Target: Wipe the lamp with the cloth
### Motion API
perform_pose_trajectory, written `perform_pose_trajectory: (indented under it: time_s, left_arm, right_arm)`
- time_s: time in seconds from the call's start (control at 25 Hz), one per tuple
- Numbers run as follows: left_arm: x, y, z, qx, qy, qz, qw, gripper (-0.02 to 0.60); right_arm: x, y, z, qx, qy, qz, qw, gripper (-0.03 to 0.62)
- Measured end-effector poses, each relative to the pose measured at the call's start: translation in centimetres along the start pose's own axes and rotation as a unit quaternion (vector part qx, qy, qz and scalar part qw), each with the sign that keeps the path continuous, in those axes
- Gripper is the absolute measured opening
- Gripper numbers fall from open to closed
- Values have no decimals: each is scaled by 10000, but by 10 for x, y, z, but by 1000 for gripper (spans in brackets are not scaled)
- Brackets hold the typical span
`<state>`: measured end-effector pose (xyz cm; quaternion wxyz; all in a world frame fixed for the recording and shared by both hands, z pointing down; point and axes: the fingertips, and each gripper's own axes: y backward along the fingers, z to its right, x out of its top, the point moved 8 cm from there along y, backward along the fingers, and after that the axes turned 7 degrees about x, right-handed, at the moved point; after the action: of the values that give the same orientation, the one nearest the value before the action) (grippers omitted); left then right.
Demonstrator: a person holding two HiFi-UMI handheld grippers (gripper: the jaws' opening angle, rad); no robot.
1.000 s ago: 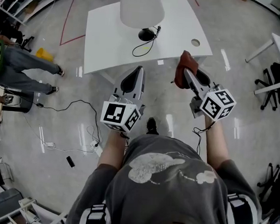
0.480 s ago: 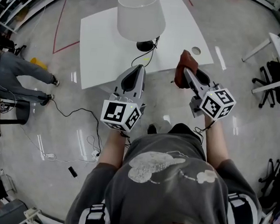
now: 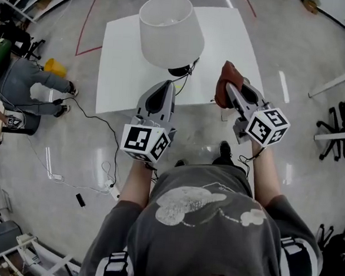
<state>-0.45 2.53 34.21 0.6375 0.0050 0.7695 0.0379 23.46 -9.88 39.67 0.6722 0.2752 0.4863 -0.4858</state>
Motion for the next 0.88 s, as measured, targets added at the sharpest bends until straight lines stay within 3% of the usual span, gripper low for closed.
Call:
perform_pose_trajectory:
  time_s: [0.24,0.48,0.68,0.88]
  left_arm:
    - [-1,-33,23,707,-28,140,9974,8]
    - [-5,-46,54,1488,-141,454,9877,8]
    - [0,-50,65,2042,-219,557,9771,8]
    - [16,-54,69,2317,-442,684,9694,8]
  right_arm:
    - [35,-16,61,552,75,-156,9983,91]
    - [50,-14,109,1081,97,-309,9936,91]
    - [61,-23,128,1487,214,-517,9873,91]
    - [81,-43,126,1813,330,-434,9819,91]
